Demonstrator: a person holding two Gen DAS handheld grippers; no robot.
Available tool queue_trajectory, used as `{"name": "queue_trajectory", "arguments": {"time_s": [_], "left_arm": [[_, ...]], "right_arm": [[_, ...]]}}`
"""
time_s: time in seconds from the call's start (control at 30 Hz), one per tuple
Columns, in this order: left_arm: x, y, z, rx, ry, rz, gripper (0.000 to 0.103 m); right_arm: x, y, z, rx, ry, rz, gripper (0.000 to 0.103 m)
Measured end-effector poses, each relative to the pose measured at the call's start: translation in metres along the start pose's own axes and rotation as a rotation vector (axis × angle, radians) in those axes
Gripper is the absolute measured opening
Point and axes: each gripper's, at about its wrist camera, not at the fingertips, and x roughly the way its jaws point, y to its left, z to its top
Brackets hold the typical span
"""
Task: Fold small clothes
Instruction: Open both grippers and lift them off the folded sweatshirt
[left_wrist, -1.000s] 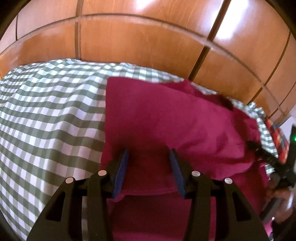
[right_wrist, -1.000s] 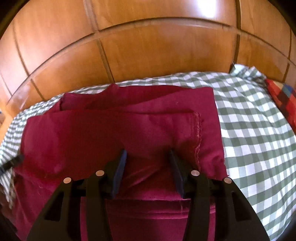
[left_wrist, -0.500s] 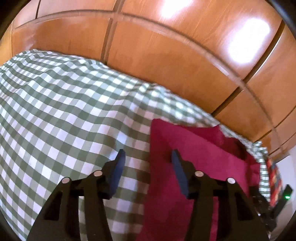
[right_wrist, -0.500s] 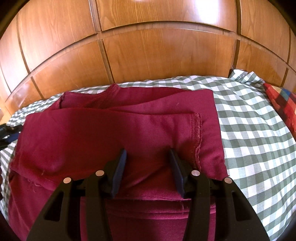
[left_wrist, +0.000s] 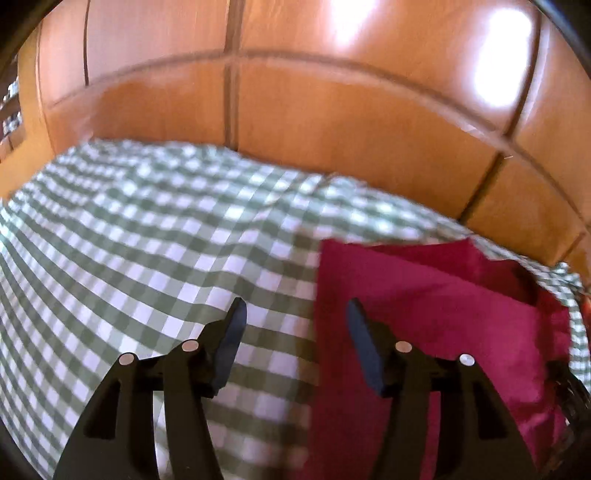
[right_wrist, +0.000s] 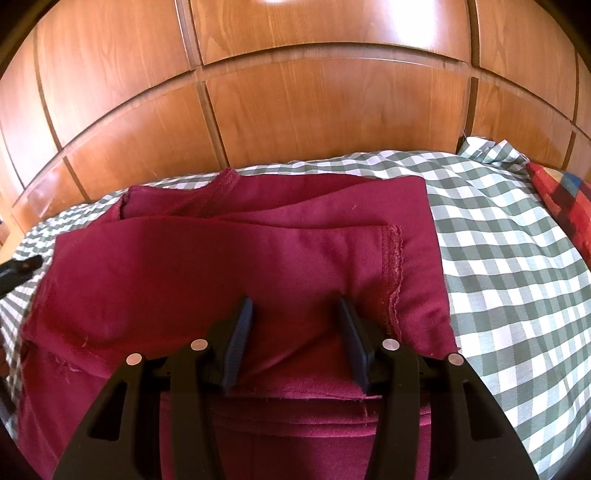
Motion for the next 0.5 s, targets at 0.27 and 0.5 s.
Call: {"name": "queue_trajectory", "arguments": {"time_s": [0.27, 0.5], "left_arm": [[-0.019, -0.032, -0.046, 0.112, 0.045, -0.087, 0.056], [-0.003, -0.031, -0.050, 0.082, 0.099, -0.098, 0.060]], "right_arm": [[0.000, 0.000, -0.001, 0.002, -0.002, 0.003, 0.047], [-0.001, 0.001, -0.001, -0.006, -0.002, -0.008, 0.047]]}}
